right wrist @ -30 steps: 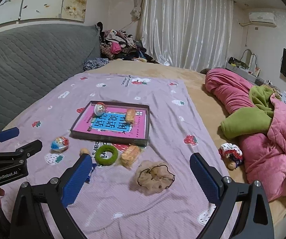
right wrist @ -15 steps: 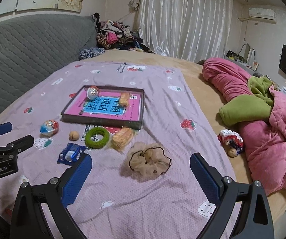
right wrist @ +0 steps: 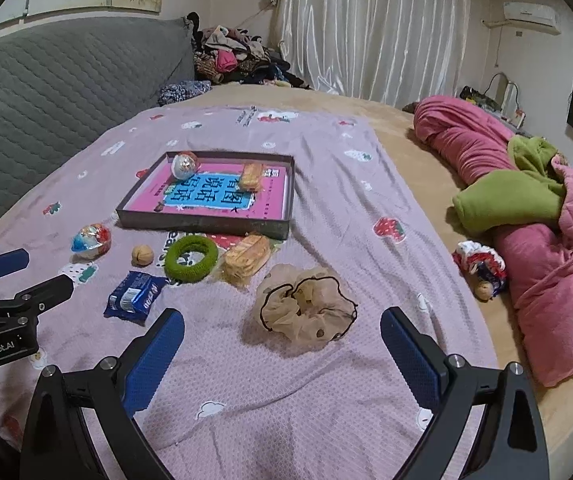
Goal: Organize objects
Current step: 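Withdraw both grippers from the tray and approach the blue biscuit packet, then grasp the blue biscuit packet with the left gripper while the right grasps the scrunchie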
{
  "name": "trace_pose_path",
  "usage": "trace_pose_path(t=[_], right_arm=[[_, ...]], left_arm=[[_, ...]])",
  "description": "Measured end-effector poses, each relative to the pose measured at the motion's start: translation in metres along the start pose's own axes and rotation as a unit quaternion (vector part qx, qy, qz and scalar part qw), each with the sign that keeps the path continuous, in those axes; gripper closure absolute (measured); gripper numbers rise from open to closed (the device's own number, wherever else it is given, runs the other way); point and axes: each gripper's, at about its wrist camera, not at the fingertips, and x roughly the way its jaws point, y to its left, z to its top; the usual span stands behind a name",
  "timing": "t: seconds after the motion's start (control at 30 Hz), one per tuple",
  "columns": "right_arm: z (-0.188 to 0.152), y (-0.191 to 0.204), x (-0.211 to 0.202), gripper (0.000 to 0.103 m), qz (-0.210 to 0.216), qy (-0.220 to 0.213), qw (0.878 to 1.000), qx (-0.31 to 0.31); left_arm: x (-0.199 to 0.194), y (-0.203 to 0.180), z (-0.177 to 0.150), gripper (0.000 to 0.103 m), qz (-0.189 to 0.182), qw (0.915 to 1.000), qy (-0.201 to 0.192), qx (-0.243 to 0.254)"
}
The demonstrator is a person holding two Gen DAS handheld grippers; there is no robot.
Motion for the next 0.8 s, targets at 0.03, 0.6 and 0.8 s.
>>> trace_pose_path(t=[0.03, 0.6, 0.8], right_arm=[[-0.001, 0.000, 0.004, 0.004, 0.000, 0.004, 1.000, 0.000], [-0.005, -0.004, 0.038, 0.004, -0.004, 0.024, 1.000, -0.004], [-0.004, -0.006, 0.053, 0.004, -0.009, 0.035, 0.999, -0.006]], left_arm=[[0.004, 0.000, -0.001, 0.020, 0.002, 1.0000, 0.002, 0.000], [0.053, -0.004, -0.009, 0.020, -0.009, 0.9990, 0.044, -0.004], [0.063, -0.004, -0.008, 0.020, -0.012, 0.9986, 0.052, -0.008]])
